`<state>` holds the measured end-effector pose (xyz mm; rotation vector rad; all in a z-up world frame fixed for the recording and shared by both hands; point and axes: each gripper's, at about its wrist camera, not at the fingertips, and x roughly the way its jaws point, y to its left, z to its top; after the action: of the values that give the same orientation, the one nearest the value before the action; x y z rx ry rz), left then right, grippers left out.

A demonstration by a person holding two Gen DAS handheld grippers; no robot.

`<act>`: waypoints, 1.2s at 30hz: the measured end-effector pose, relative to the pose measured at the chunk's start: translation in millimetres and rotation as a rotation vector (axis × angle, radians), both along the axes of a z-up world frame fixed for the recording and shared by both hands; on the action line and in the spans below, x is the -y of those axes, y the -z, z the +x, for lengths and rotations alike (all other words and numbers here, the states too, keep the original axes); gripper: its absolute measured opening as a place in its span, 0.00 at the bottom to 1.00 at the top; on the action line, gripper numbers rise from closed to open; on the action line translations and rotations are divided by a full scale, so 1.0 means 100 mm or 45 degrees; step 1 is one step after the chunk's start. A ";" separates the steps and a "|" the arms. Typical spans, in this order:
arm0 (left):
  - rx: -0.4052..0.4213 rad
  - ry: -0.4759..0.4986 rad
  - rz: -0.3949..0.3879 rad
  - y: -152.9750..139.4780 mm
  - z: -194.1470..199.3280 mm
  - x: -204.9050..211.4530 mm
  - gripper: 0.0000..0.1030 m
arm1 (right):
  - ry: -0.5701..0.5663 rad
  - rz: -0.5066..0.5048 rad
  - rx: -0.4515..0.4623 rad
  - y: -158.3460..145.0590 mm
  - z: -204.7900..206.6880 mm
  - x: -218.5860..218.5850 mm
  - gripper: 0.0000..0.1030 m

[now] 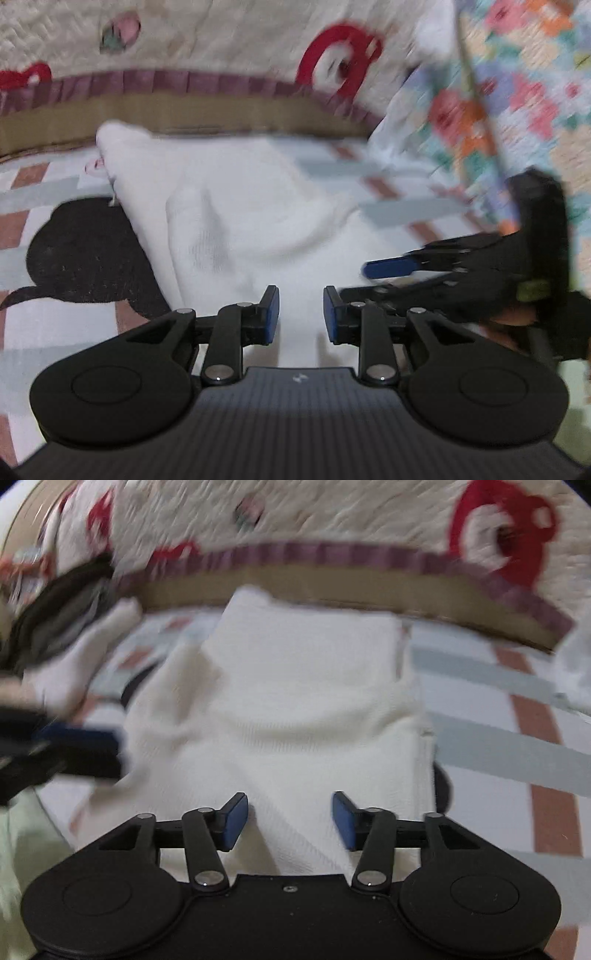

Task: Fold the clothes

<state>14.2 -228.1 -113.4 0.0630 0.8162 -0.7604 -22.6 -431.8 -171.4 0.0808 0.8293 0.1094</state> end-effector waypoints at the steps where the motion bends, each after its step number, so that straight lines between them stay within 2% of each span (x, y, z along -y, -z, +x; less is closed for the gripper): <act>1: -0.003 -0.011 0.018 0.04 0.07 -0.01 0.23 | -0.009 -0.034 -0.006 0.04 0.04 0.02 0.50; 2: -0.006 -0.023 0.036 0.07 0.13 -0.02 0.22 | -0.014 -0.041 0.000 0.06 0.08 0.06 0.55; 3: -0.008 -0.034 0.053 0.11 0.20 -0.03 0.14 | 0.003 -0.023 0.010 0.06 0.10 0.13 0.57; 5: -0.014 -0.057 0.089 0.18 0.33 -0.04 0.09 | 0.074 0.008 0.020 0.03 0.11 0.26 0.56; 6: -0.017 -0.069 0.107 0.22 0.40 -0.05 0.09 | 0.116 -0.005 0.029 0.01 0.10 0.31 0.47; 9: -0.019 -0.136 0.031 0.16 0.51 -0.12 0.09 | 0.165 -0.061 0.094 -0.13 0.10 0.35 0.51; 12: -0.079 -0.179 0.009 0.15 0.62 -0.12 0.11 | 0.096 -0.008 0.120 -0.17 0.30 0.33 0.51; 14: -0.106 -0.198 0.026 0.15 0.67 -0.16 0.11 | 0.078 -0.022 0.083 -0.09 0.53 0.34 0.51; 16: -0.121 -0.238 0.012 0.13 0.71 -0.24 0.11 | 0.135 -0.034 0.033 0.02 0.68 0.39 0.50; 18: -0.122 -0.277 0.017 0.10 0.78 -0.34 0.11 | 0.222 0.058 0.030 0.08 0.75 0.53 0.50; 19: -0.121 -0.290 0.017 0.09 0.82 -0.39 0.16 | 0.258 0.123 0.032 0.09 0.74 0.60 0.50; 20: -0.120 -0.303 0.018 0.08 0.86 -0.43 0.31 | 0.295 0.169 0.034 0.09 0.72 0.65 0.50; 21: -0.120 -0.316 0.018 0.08 0.90 -0.48 0.32 | 0.324 0.188 0.037 0.07 0.68 0.67 0.50; 23: -0.127 -0.288 -0.050 0.04 0.95 -0.54 0.33 | 0.349 0.184 0.058 0.01 0.56 0.63 0.54; 25: -0.130 -0.269 -0.080 0.02 0.99 -0.54 0.34 | 0.283 0.192 0.072 -0.04 0.48 0.53 0.54; 27: -0.110 -0.263 -0.037 0.03 1.03 -0.48 0.40 | 0.205 0.174 0.045 -0.03 0.46 0.42 0.60; 29: -0.116 -0.264 0.037 0.06 1.10 -0.43 0.41 | 0.138 0.061 -0.081 0.07 0.57 0.30 0.60; 30: -0.126 -0.256 0.060 0.06 1.14 -0.41 0.41 | 0.123 0.005 -0.101 0.08 0.58 0.23 0.59; 32: -0.137 -0.233 0.060 0.02 1.26 -0.42 0.42 | 0.126 -0.051 -0.042 -0.04 0.54 0.12 0.60; 36: -0.149 -0.210 0.045 -0.08 1.58 -0.46 0.47 | 0.061 -0.047 0.067 -0.31 0.53 -0.21 0.60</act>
<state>171.9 -182.1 -105.8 -0.0178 0.9342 -0.5980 30.7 -411.1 -140.7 0.0631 0.7762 0.0508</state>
